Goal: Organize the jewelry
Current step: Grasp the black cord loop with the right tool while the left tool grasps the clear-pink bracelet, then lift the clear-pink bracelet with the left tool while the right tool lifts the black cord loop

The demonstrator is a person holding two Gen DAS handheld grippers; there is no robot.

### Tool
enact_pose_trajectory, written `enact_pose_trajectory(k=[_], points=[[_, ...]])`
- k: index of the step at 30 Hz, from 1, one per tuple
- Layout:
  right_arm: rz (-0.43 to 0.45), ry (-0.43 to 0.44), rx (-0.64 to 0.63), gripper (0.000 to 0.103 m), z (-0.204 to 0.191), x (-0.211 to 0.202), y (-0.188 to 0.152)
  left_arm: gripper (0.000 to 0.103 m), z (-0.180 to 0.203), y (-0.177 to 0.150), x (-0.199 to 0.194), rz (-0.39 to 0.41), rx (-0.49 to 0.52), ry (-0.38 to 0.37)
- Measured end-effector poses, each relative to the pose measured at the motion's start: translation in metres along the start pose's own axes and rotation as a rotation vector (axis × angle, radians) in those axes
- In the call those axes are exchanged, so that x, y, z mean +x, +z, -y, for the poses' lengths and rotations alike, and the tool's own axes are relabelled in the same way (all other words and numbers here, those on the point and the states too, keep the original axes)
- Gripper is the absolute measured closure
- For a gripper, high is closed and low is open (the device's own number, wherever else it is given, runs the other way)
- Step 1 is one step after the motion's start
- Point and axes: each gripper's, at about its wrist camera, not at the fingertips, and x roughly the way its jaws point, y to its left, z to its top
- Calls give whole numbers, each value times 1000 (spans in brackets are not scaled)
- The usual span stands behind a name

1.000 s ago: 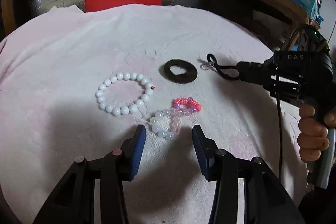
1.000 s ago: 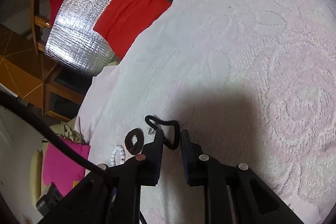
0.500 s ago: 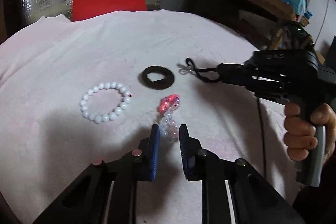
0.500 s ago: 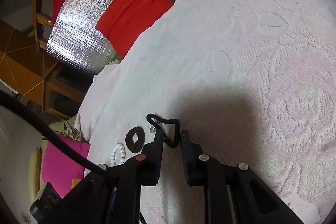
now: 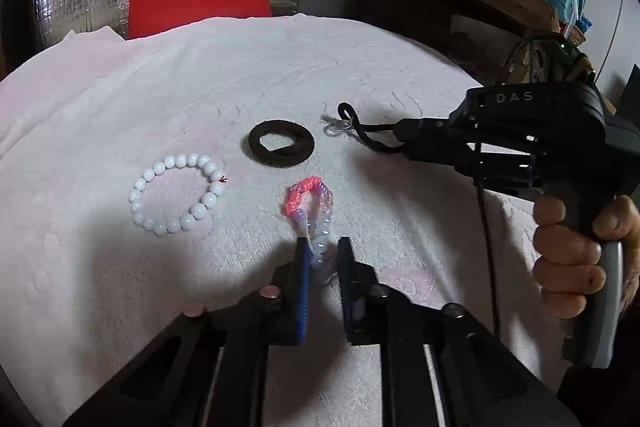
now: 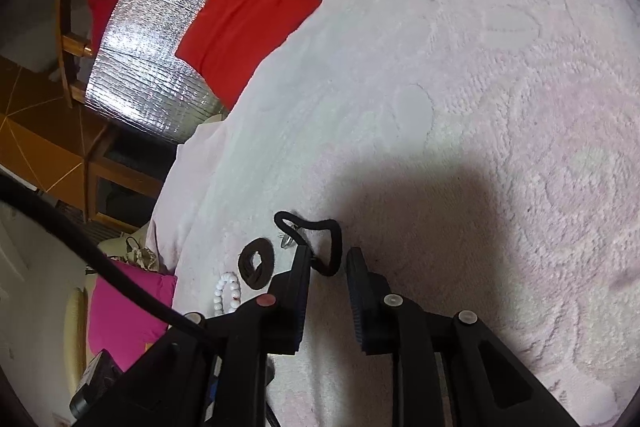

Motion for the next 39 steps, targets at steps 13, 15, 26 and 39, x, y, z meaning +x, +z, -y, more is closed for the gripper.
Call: enact_pose_trajectory(k=[13,15,26,39], points=[[72,24,-71,95,-20,-7,-5,95,-10,1,-39,73,-53,8],[77,36,-87,95,-26,-12,-7,95,-13,-2,-51,92,-60,10],[99,105,-164,95,-62,-34,-26,95,-36,-13,-107,166,-119,47],[81,-98,-31,78,-25,-32,-11,95,-53,-23,-121,160,-154,66]])
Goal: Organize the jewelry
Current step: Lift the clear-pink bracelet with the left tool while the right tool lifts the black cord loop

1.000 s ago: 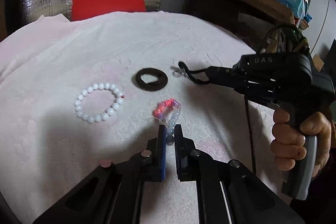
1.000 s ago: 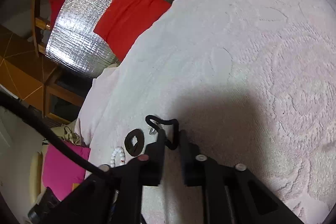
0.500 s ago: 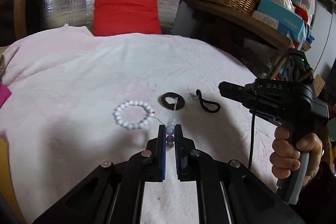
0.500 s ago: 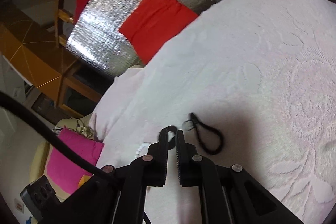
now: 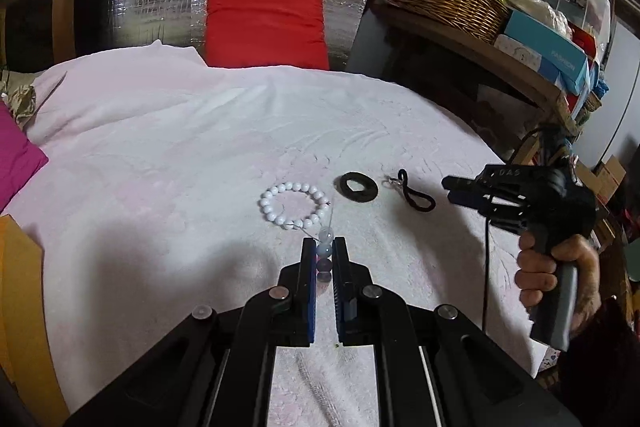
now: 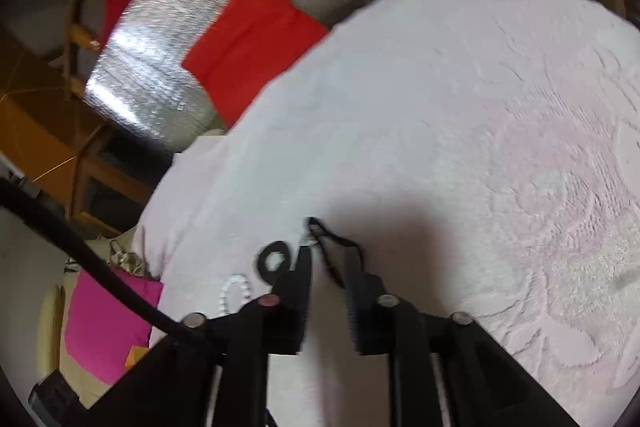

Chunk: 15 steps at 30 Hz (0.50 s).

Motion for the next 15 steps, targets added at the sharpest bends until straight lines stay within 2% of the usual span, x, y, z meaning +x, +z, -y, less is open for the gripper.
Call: enact_pose_trajectory(k=[6,11,12,13,14,15], points=[[-43,-33,20,78,4,29,1,95,-8,0,1,-9,-11,17],[-18,-52,-17,78,-6,39,-6,95,-15,0,-2,-16,-22,36],[-19,-54,-31,80,-9,39,-6,95,-17,0,-2,-15,-25,38],[-19,-55,-48,89,-11,39,-7,95,-18,0,-4,-14,-29,40],[-17,-60,-69,93,-15,40,-9,95,-20,1,-5,-12,-36,41],[-10,-64,-81,94,-18,39,-11,95,-22,1,-7,-10,-41,42]])
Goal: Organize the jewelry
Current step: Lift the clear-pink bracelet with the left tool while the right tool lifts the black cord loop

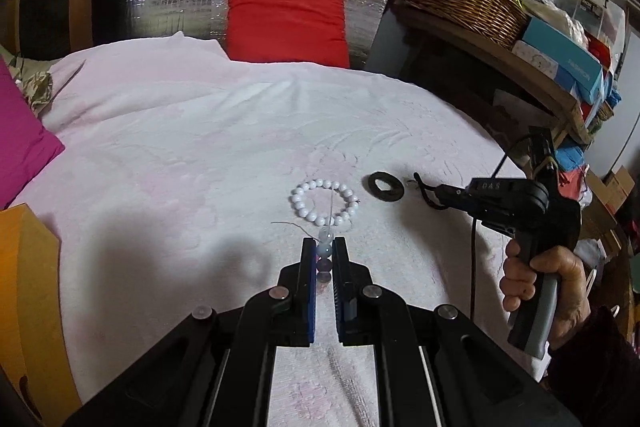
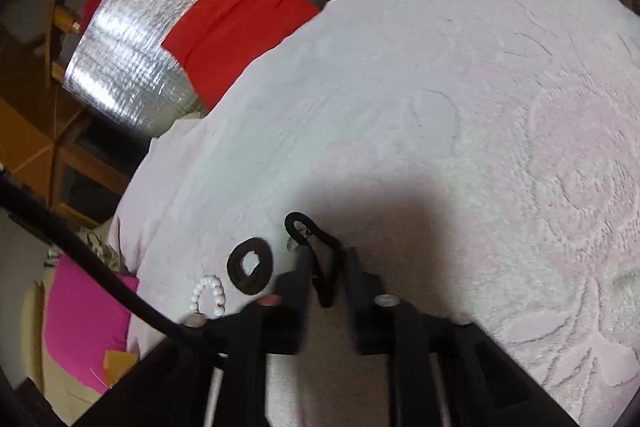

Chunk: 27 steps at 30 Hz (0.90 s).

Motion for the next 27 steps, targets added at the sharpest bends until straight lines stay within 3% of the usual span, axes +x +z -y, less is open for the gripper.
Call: enact_pose_trajectory(k=[4,15,27], points=[[32,24,-43,97,-12,-13,-4,95,-5,2,-9,17,-23,7],[41,224,-133,97,-64,-54,-25,95,-15,-5,-46,72,-108,47],[-56,347,-280,96,-135,-64,-85,95,-24,-54,-134,88,-178,223]])
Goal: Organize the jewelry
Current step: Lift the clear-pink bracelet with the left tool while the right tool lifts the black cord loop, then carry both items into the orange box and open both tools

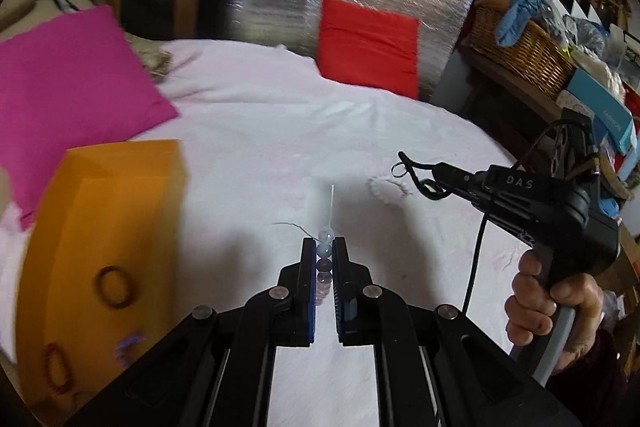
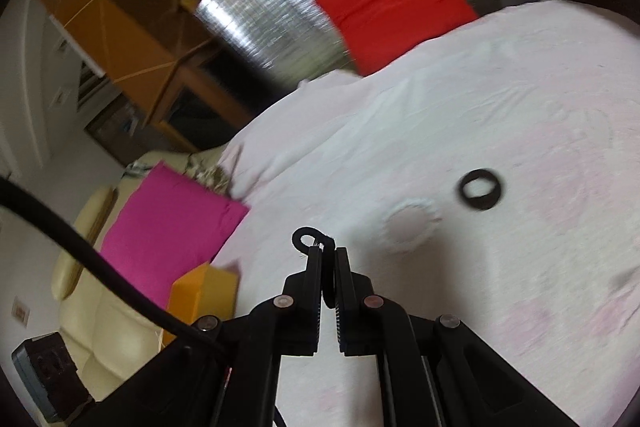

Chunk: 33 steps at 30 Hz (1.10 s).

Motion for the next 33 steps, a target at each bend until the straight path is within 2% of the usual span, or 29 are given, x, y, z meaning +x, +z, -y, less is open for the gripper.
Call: enact_pose_trajectory(k=[7,12,16,19,24,33], points=[[-48,117,-73,96,-63,12,-30,95,-53,2,-74,89,-29,136],[-90,186,-133,96,-109,26,-54,95,-100,-7,-89,89,-99,231],[-135,225,-178,96,-141,45,-72,95,-140,-18,-81,48,-170,294],[-165,238,-204,96,-157,63,-82,95,-152,-23,-69,23,-182,328],[-196,244,-229,96,-174,91,-94,95,-158,-29,-51,-9,-167,370],[-231,248,-210,96,-179,128,-99,95,-174,-33,-40,-36,-153,434]])
